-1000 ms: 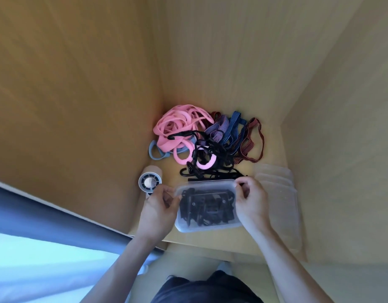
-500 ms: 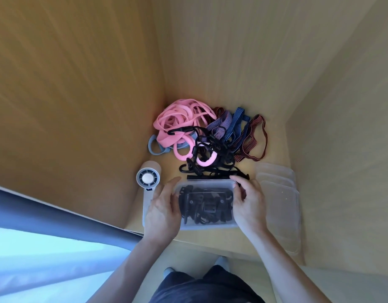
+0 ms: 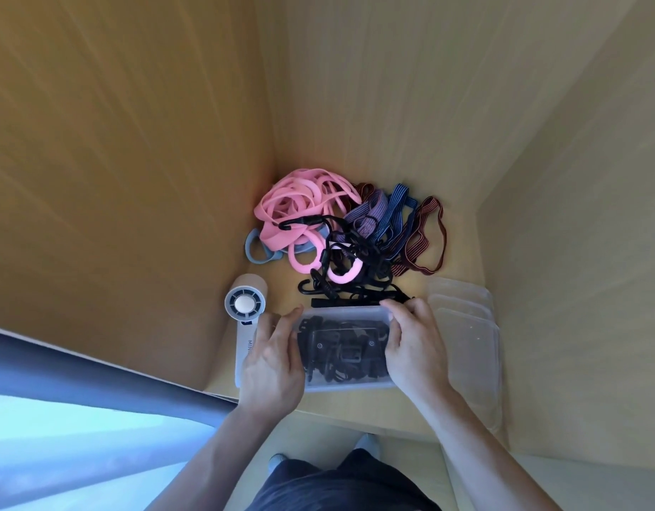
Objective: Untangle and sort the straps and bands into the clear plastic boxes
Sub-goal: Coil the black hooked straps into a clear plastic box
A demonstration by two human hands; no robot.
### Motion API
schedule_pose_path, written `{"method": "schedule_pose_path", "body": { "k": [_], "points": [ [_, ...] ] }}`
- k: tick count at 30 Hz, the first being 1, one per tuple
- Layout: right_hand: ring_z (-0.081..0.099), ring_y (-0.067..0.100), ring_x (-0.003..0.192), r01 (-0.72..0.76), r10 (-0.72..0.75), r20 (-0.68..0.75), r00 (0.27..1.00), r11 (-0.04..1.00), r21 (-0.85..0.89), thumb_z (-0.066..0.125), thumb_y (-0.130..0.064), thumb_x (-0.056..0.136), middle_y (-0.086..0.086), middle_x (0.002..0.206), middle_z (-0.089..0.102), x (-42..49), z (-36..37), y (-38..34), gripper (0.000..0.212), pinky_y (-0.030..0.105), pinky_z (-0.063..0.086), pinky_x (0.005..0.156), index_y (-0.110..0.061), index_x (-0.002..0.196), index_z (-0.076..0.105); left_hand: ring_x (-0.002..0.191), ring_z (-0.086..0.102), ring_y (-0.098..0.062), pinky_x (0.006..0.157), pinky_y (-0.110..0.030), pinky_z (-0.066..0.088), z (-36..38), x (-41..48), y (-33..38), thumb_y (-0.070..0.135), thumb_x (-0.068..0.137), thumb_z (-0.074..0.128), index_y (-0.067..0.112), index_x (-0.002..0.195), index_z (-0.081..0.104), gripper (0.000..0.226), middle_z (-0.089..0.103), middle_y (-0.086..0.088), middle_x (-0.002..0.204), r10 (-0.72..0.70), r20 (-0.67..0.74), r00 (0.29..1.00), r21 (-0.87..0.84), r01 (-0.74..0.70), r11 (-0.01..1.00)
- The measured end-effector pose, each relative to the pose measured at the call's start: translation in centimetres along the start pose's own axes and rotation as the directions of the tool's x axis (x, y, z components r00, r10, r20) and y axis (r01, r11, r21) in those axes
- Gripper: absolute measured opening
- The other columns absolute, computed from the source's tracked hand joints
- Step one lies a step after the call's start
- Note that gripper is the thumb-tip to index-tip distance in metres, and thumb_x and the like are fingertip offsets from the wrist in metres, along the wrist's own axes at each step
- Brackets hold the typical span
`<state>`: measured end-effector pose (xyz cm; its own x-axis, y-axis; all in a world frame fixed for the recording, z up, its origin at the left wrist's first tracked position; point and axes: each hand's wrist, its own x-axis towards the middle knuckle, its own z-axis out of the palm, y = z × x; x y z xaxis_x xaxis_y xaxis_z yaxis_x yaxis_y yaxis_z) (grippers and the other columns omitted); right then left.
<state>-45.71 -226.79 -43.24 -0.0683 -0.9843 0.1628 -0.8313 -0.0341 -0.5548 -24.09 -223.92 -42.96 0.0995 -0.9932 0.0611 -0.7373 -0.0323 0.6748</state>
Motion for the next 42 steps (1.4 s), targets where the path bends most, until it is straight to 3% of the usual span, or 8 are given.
{"method": "schedule_pose_path", "body": {
  "k": [5, 9, 14, 19, 26, 30, 37, 42],
  "points": [
    [0.058, 0.018, 0.089, 0.023, -0.019, 0.035, 0.999, 0.994, -0.108, 0.061, 0.003, 0.089, -0.002, 0.106, 0.051, 0.1, 0.1, -0.5, 0.047, 0.034, 0.058, 0.072, -0.015, 0.133, 0.063, 0.113, 0.053, -0.021, 0.084, -0.032, 0.050, -0.1, 0.5, -0.2, 0.025, 0.097, 0.029, 0.019, 0.135, 0.057, 0.048, 0.051, 0.004, 0.130, 0.106, 0.002, 0.994, 0.072, -0.106, 0.992],
    [0.056, 0.009, 0.099, -0.062, 0.064, -0.007, 0.998, 0.985, 0.162, 0.047, 0.008, 0.095, -0.004, 0.113, 0.054, -0.3, 0.6, -0.1, 0.043, 0.012, 0.046, 0.089, -0.012, 0.129, 0.065, 0.121, 0.054, -0.023, 0.099, -0.039, 0.048, 0.1, 1.4, -0.8, 0.027, 0.101, 0.030, 0.010, 0.135, 0.059, 0.047, 0.059, 0.000, 0.137, 0.217, 0.032, 0.976, 0.167, -0.220, 0.961],
    [0.054, -0.005, 0.108, -0.171, 0.195, -0.031, 0.980, 0.915, 0.366, 0.040, 0.005, 0.101, -0.003, 0.116, 0.059, -0.8, 1.1, -0.4, 0.038, 0.009, 0.042, 0.095, -0.015, 0.117, 0.067, 0.130, 0.049, -0.031, 0.106, -0.048, 0.044, 0.5, 1.9, 0.2, 0.049, 0.099, 0.032, 0.005, 0.144, 0.047, 0.065, 0.051, -0.012, 0.147, 0.184, 0.157, 0.970, 0.346, -0.229, 0.910],
    [0.057, 0.007, 0.108, -0.127, 0.154, -0.079, 0.985, 0.952, 0.278, 0.043, 0.006, 0.098, -0.002, 0.118, 0.059, -1.2, 1.3, -0.6, 0.037, 0.010, 0.043, 0.095, -0.012, 0.120, 0.066, 0.147, 0.029, -0.034, 0.120, -0.052, 0.026, 1.4, 1.8, 1.7, 0.059, 0.096, 0.036, 0.009, 0.151, 0.038, 0.075, 0.033, -0.016, 0.160, 0.282, 0.225, 0.933, 0.393, -0.352, 0.850],
    [0.049, 0.022, 0.128, 0.070, -0.070, 0.000, 0.998, 0.992, -0.101, 0.051, 0.003, 0.092, 0.002, 0.138, 0.056, -1.2, 0.8, -1.4, 0.048, 0.040, 0.041, 0.112, -0.008, 0.138, 0.058, 0.153, 0.016, -0.035, 0.123, -0.055, 0.018, 1.2, 2.2, 1.3, 0.068, 0.097, 0.026, 0.017, 0.158, 0.028, 0.080, 0.023, -0.013, 0.165, 0.335, 0.344, 0.877, 0.409, -0.461, 0.787],
    [0.047, 0.019, 0.134, 0.051, -0.045, 0.099, 0.994, 0.997, -0.059, 0.047, -0.005, 0.099, 0.001, 0.144, 0.053, -1.0, 0.5, -1.4, 0.046, 0.034, 0.037, 0.116, -0.012, 0.144, 0.053, 0.151, 0.021, -0.040, 0.122, -0.056, 0.020, 1.2, 2.2, 1.4, 0.069, 0.096, 0.027, 0.016, 0.157, 0.030, 0.081, 0.028, -0.016, 0.162, 0.319, 0.372, 0.872, 0.450, -0.470, 0.759],
    [0.017, 0.011, 0.149, 0.041, -0.015, 0.280, 0.960, 0.995, -0.088, 0.029, -0.032, 0.108, -0.004, 0.162, 0.027, -1.5, -0.3, -2.1, 0.052, 0.020, 0.008, 0.121, -0.018, 0.158, 0.026, 0.132, 0.045, -0.043, 0.115, -0.057, 0.032, 1.2, 2.4, 1.6, 0.066, 0.095, 0.034, 0.009, 0.148, 0.045, 0.079, 0.051, -0.022, 0.142, 0.354, 0.366, 0.860, 0.484, -0.501, 0.717],
    [0.009, 0.008, 0.149, 0.037, 0.000, 0.352, 0.936, 0.995, -0.098, 0.024, -0.036, 0.108, -0.009, 0.164, 0.016, -0.8, -0.8, -2.3, 0.055, 0.020, 0.006, 0.120, -0.024, 0.160, 0.012, 0.127, 0.050, -0.040, 0.112, -0.051, 0.030, 1.3, 2.5, 1.5, 0.065, 0.092, 0.043, 0.011, 0.144, 0.051, 0.076, 0.056, -0.018, 0.137, 0.406, 0.322, 0.855, 0.471, -0.516, 0.715]
  ]
}}
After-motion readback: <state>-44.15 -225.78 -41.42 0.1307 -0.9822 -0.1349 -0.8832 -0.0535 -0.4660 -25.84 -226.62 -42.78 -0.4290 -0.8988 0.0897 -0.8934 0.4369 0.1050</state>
